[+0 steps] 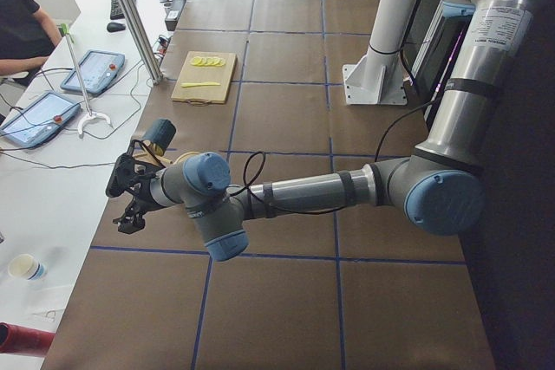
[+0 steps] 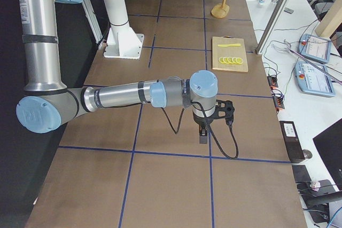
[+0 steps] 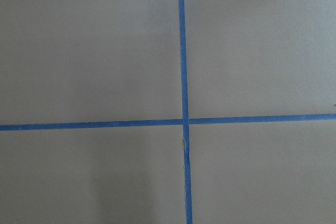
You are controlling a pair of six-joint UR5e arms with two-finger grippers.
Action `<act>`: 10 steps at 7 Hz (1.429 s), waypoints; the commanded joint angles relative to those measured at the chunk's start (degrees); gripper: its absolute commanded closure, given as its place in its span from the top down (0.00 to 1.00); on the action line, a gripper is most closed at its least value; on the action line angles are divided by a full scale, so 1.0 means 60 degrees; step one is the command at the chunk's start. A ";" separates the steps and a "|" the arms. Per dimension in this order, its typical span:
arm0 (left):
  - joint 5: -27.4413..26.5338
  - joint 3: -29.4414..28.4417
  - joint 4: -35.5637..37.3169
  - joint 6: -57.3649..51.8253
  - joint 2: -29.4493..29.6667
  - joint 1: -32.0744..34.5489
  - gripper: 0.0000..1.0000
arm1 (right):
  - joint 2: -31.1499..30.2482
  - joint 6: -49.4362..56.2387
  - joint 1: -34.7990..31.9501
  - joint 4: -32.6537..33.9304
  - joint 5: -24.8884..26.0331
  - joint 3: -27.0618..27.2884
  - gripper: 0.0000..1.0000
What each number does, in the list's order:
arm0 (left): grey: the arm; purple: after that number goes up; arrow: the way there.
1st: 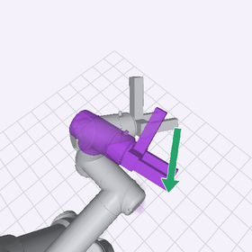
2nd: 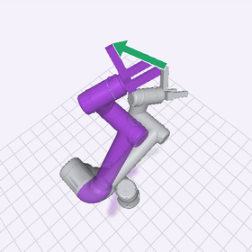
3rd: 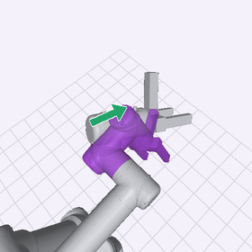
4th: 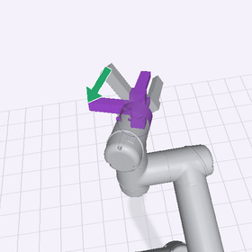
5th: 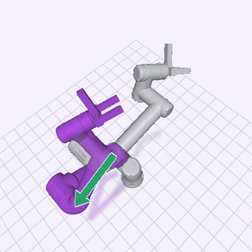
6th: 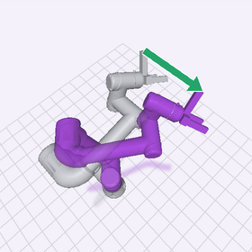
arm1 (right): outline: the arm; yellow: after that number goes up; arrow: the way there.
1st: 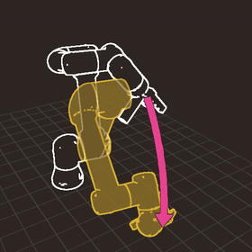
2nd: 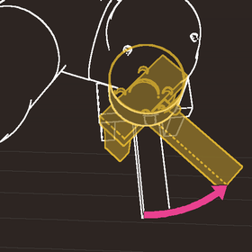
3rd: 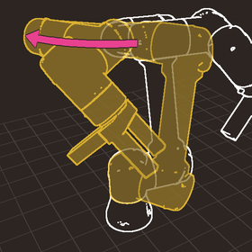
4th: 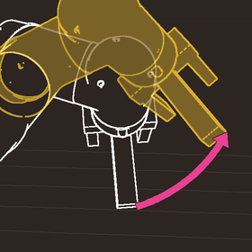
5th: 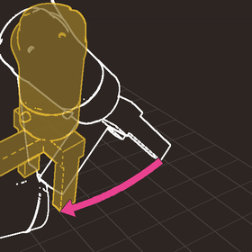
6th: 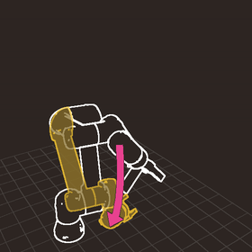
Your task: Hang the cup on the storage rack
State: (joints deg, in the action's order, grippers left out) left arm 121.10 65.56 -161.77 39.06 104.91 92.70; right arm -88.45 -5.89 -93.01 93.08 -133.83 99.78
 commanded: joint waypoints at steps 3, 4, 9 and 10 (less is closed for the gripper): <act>0.0031 0.2218 0.6021 -0.4096 -0.0478 0.0121 1.00 | 0.0006 0.0014 0.0019 0.0015 0.0098 0.0055 1.00; 0.0031 0.3170 0.8102 -0.5210 -0.0898 0.0121 1.00 | -0.0009 0.0000 0.0019 0.0015 0.0083 0.0055 1.00; 0.2067 0.3897 1.1803 -0.7455 -0.2677 -0.0156 1.00 | -0.0068 0.0161 0.0063 0.0117 -0.0179 -0.0266 1.00; 0.2067 0.3810 1.2743 -0.8028 -0.2284 -0.0201 1.00 | -0.0097 0.0321 0.0063 0.0103 -0.0499 -0.0557 1.00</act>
State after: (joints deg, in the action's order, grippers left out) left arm 133.20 88.86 -92.02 -4.85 89.50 92.00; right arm -88.86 -4.81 -92.63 93.68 -135.17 97.99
